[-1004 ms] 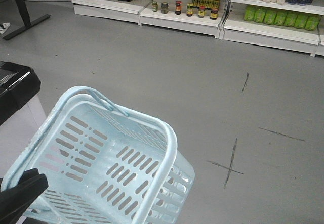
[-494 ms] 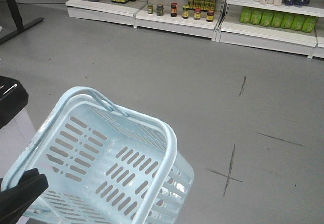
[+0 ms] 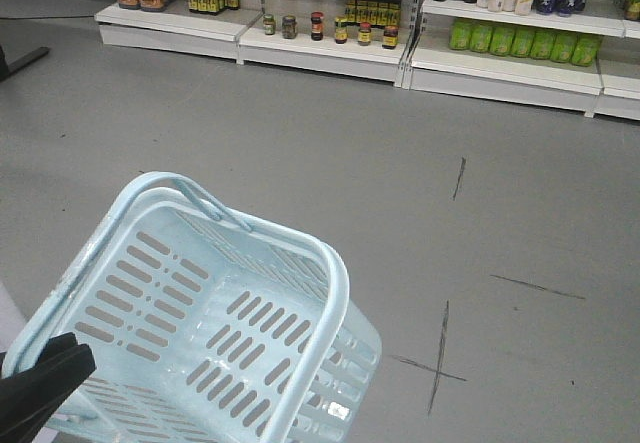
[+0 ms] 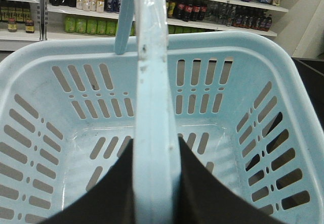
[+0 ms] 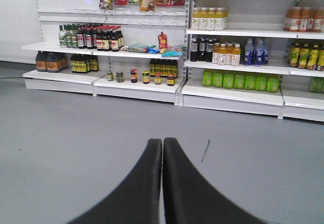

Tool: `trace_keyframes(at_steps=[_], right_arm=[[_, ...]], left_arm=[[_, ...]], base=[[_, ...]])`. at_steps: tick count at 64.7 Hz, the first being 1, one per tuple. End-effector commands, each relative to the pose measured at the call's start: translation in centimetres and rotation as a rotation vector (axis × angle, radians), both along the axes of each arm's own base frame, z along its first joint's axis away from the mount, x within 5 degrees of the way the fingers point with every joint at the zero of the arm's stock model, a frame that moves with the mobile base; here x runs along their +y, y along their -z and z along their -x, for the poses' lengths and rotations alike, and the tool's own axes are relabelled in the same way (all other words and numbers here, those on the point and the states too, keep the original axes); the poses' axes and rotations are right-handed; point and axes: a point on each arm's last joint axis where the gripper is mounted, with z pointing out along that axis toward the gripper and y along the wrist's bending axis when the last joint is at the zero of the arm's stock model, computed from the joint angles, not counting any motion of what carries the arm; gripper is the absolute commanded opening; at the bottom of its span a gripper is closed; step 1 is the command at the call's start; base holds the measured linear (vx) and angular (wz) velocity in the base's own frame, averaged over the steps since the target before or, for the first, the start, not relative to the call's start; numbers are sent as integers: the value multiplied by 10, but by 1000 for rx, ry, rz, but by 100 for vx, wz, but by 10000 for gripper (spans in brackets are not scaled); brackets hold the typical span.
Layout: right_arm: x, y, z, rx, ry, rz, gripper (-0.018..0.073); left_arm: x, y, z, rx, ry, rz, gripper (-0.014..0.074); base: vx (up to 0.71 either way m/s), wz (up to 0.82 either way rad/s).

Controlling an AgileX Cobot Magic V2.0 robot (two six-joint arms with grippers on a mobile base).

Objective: Pick three apples into basket with both arms
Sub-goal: 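Carry the basket in the left gripper while driving back into the aisle, then turn the base toward the fruit table holding the basket in the left gripper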

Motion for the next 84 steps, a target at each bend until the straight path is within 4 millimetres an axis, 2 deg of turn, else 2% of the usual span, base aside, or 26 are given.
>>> trace_keyframes(at_steps=[1,84], right_arm=[[-1,-3,0,-63,7,16,-8],[-1,-3,0,-63,7,16,-8]], left_arm=[[2,-10,-2,-43,-19,-29,-6],[2,-10,-2,-43,-19,-29,-6]], base=[[18,-12],[17,-14]])
